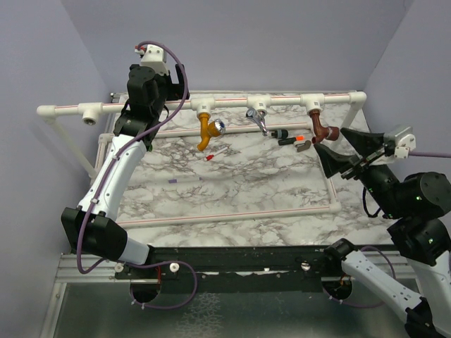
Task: Install the water faucets
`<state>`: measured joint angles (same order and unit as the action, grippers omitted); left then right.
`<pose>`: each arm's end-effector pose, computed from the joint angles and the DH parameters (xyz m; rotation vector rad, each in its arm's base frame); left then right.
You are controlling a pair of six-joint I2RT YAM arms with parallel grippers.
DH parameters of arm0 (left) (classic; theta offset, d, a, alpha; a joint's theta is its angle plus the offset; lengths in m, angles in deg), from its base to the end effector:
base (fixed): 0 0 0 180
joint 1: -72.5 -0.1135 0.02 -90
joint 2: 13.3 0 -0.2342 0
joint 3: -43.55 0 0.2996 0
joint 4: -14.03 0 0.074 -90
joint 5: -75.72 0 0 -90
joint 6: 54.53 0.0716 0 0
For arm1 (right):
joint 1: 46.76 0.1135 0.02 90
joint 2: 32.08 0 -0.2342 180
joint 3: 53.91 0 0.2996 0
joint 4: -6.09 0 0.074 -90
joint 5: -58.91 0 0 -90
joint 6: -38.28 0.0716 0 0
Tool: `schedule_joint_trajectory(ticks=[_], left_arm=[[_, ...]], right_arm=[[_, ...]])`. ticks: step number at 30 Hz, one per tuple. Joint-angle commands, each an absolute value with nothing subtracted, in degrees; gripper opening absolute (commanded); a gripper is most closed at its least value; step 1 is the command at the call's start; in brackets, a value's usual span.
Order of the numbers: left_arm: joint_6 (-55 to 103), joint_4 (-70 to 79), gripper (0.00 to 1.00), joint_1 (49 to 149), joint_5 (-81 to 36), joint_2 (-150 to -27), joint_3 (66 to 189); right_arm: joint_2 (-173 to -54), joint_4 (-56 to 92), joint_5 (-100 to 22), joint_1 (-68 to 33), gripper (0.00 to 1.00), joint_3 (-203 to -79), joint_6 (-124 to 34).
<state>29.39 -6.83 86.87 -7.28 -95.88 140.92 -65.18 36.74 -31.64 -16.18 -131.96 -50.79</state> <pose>0.4126 -0.0967 0.4069 0.0292 1.6784 -0.1667 0.1520 0.0906 0.4890 -0.3499 1.2897 0.4731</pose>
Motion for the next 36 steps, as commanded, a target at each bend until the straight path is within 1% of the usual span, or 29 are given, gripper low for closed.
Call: schedule_joint_trajectory(ticks=[1, 5, 10, 19, 24, 26, 30, 36], left_arm=[[29.2, -12.7, 0.99, 86.9, -9.3, -99.5, 139.3], [29.3, -12.7, 0.99, 87.0, -9.3, -99.7, 139.3], [29.4, -12.7, 0.99, 86.9, -9.1, -99.7, 139.4], [29.4, -12.8, 0.99, 86.8, -9.2, -100.0, 139.4], [29.3, -12.8, 0.99, 86.6, -9.2, -100.1, 139.5], [29.3, -12.8, 0.99, 86.6, -9.4, -100.2, 139.5], [29.1, -12.8, 0.99, 86.4, -9.6, -100.3, 139.6], [29.1, -12.9, 0.99, 86.2, -9.8, -100.3, 139.6]], right_arm=[[-66.6, 41.1, -37.2, -16.0, 0.77, -131.1, -70.6], [-67.5, 40.9, -38.3, -16.0, 0.76, -130.4, -79.3], [-70.1, 41.2, -35.7, -16.0, 0.74, -128.7, -87.4], [-73.2, 34.8, -29.0, -16.0, 0.73, -124.3, -92.5], [-73.8, 28.7, -23.8, -15.7, 0.70, -121.8, -94.8], [-74.1, 27.4, -22.7, -15.7, 0.68, -121.3, -95.7], [-75.1, 25.7, -19.8, -15.1, 0.61, -120.8, -97.3], [-76.1, 24.1, -16.4, -14.4, 0.53, -120.5, -98.4]])
